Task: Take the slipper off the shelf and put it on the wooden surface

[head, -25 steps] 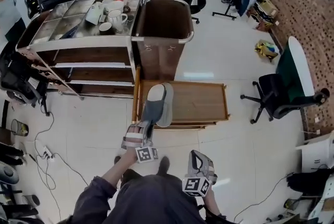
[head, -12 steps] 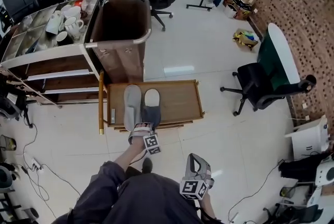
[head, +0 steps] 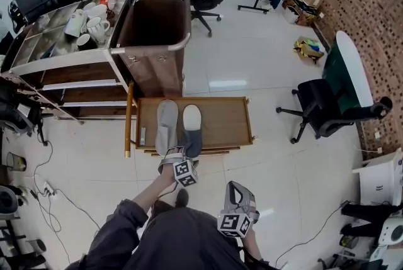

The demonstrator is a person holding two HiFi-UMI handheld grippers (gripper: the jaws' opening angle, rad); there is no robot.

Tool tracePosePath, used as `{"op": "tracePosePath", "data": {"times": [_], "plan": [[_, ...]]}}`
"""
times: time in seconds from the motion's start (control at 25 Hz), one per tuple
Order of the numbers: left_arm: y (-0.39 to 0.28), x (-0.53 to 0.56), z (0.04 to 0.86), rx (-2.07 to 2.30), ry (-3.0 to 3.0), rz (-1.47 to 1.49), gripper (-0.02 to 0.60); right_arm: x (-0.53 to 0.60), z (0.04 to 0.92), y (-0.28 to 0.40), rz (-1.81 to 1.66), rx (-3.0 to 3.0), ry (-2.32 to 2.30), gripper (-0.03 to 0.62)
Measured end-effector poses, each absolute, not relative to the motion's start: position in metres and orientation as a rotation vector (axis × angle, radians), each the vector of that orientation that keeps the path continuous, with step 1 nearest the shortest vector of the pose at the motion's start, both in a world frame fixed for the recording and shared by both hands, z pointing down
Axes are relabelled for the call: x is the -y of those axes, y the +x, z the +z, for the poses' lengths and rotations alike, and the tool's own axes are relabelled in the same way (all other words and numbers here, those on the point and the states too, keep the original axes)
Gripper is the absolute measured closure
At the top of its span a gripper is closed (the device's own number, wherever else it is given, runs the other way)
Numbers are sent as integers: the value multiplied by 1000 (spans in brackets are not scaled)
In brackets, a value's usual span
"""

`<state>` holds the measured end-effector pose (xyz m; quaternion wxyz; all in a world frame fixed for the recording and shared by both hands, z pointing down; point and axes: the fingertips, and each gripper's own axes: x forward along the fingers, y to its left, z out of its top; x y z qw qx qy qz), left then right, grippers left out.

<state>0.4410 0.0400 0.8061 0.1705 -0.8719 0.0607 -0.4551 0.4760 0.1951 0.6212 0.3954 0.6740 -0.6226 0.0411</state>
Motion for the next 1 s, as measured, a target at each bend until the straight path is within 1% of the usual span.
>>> {"op": "tracePosePath", "data": {"times": [0.2,0.36,0.56,0.68,0.76,0.88,0.92,1.0], "plan": [[405,-54,741,-295,-2516,-1128,207,-182,622,451,44,1660,1646,592],[355,-83,688,-410,-2555,-1004,216,-183,619,429,-10,1694,1589,592],[295,-120,652,-510,-2599,-921,242,-192,617,403,-50,1724,1553,592],[263,-142,638,-584,-2607,-872,311,-205,613,379,-68,1741,1532,592],[245,-158,624,-641,-2606,-820,383,-220,610,363,-89,1749,1516,592],[219,-185,599,-722,-2607,-719,510,-245,603,339,-123,1762,1489,592],[211,-195,592,-740,-2607,-695,534,-253,600,330,-132,1766,1482,592],[196,-214,586,-757,-2621,-670,547,-269,596,313,-147,1767,1471,592]]}}
